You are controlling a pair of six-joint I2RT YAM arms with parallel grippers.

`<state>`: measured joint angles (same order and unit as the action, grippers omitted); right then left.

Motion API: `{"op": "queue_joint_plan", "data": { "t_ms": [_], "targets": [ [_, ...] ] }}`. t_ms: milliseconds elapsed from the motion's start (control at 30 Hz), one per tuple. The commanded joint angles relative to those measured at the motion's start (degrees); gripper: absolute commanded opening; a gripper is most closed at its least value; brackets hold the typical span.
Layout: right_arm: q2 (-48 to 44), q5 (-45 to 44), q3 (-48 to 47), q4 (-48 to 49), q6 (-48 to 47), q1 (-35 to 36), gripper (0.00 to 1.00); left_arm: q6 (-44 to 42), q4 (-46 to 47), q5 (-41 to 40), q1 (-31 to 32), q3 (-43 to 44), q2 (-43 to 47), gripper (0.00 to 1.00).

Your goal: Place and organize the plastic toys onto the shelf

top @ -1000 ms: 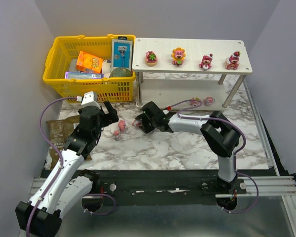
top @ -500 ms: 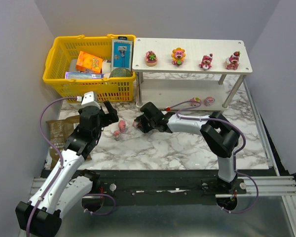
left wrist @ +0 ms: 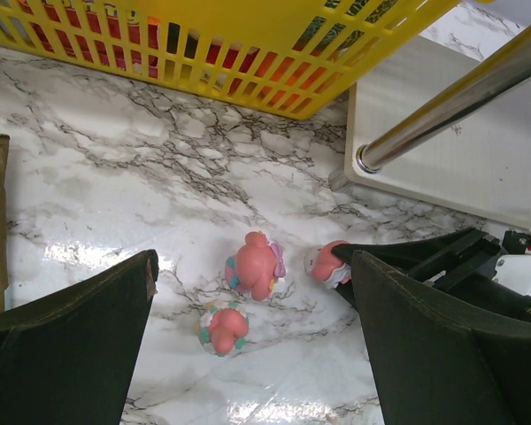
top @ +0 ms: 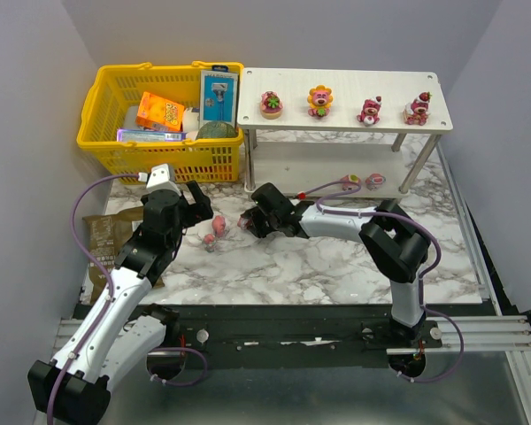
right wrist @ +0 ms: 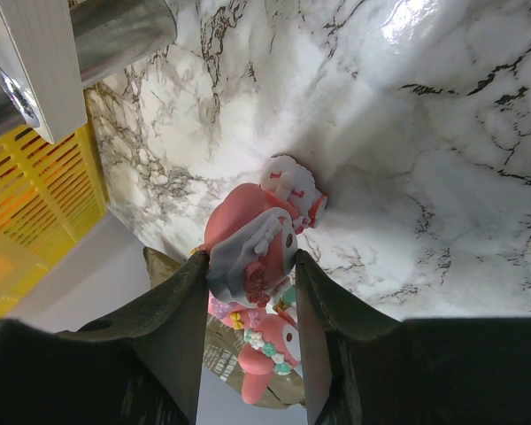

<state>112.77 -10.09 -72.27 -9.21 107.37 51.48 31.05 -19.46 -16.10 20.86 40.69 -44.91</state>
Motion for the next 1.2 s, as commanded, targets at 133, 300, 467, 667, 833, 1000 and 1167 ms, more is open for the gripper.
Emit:
{"op": "queue_joint_plan", "data": {
  "t_ms": [133, 300, 467, 667, 833, 1000, 1167],
  "targets": [
    [-0.7, -2.5, -0.7, -1.8, 0.6, 0.5, 0.13, -0.5, 0.0, -1.7, 0.3, 0.8, 0.0, 0.99],
    [-1.5, -3.2, -0.7, -1.9, -0.1, 0.5, 0.01, -0.4, 0.0, -1.7, 0.3, 0.8, 0.0, 0.99],
    [-2.0, -3.4, -0.4, -1.8, -0.2, 0.5, 0.01, -0.4, 0.0, -1.7, 0.3, 0.9, 0.1, 0.99],
    [-3.3, -4.4, 0.0, -1.8, -0.6, 0.5, 0.01, -0.4, 0.0, -1.5, 0.3, 0.8, 0.0, 0.99],
    [-4.6, -5.4, 0.6, -1.7, -1.2, 0.5, 0.01, -0.3, 0.1, -1.4, 0.3, 0.8, 0.0, 0.99],
    [-6.2, -6.6, 1.7, -1.8, -1.6, 0.0, 0.01, -0.4, 0.0, -1.4, 0.3, 0.8, 0.0, 0.99],
    [-7.8, -7.0, 3.1, -1.7, -1.6, -0.7, 0.01, -0.4, 0.0, -1.4, 0.3, 0.8, 0.1, 0.99]
  ]
}}
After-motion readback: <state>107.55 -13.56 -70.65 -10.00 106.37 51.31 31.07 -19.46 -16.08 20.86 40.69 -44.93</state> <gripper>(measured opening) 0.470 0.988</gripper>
